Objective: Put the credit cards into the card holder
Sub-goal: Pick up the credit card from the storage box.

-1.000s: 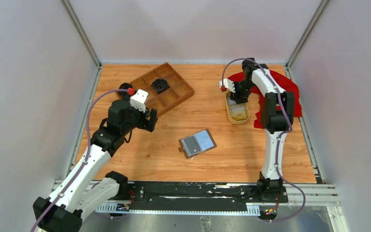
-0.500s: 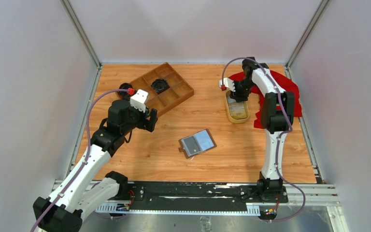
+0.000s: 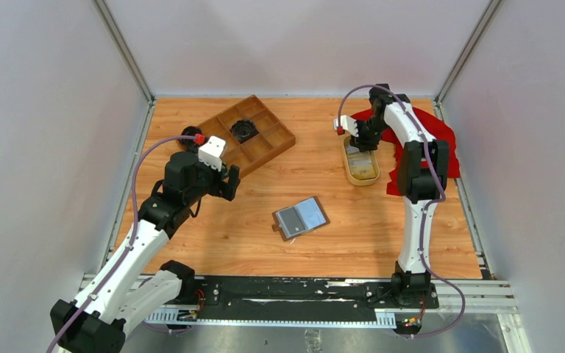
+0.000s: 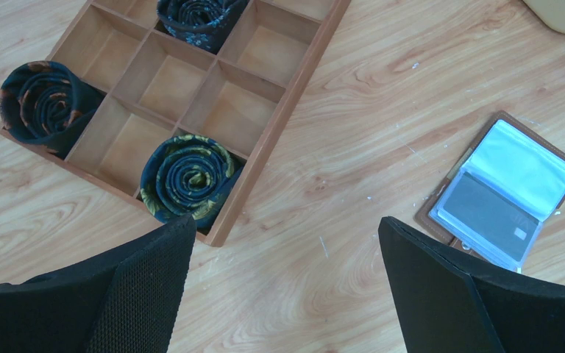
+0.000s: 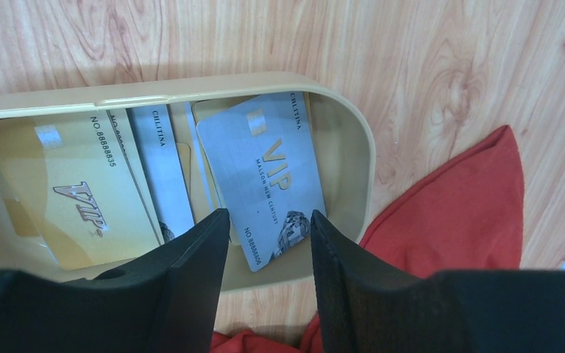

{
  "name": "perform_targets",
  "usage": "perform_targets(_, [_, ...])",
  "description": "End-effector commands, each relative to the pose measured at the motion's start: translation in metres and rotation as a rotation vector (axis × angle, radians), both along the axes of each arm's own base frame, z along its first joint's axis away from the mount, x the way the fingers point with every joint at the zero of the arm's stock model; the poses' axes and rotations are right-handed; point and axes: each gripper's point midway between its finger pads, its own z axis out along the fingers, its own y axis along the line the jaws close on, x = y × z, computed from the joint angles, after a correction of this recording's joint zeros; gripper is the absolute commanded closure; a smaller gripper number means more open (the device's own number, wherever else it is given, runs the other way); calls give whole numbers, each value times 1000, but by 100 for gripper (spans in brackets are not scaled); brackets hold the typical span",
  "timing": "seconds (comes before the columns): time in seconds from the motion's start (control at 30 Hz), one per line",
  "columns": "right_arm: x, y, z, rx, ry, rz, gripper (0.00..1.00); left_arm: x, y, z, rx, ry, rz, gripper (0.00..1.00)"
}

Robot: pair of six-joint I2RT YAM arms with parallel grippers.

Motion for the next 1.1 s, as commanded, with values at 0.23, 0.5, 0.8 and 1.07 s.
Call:
perform_targets(0.23, [12, -9, 27, 4, -56, -44, 56, 1, 2, -1, 11, 0, -2, 0])
perform_targets(0.5, [16, -9, 29, 10, -61, -66, 63, 0, 2, -1, 11, 2, -3, 0])
perform_targets(0.8, [23, -11, 25, 6, -72, -95, 71, 0, 2, -2, 12, 3, -1, 0])
perform_targets(1.07, [25, -12, 18, -3, -72, -95, 79, 1, 2, -3, 14, 5, -2, 0])
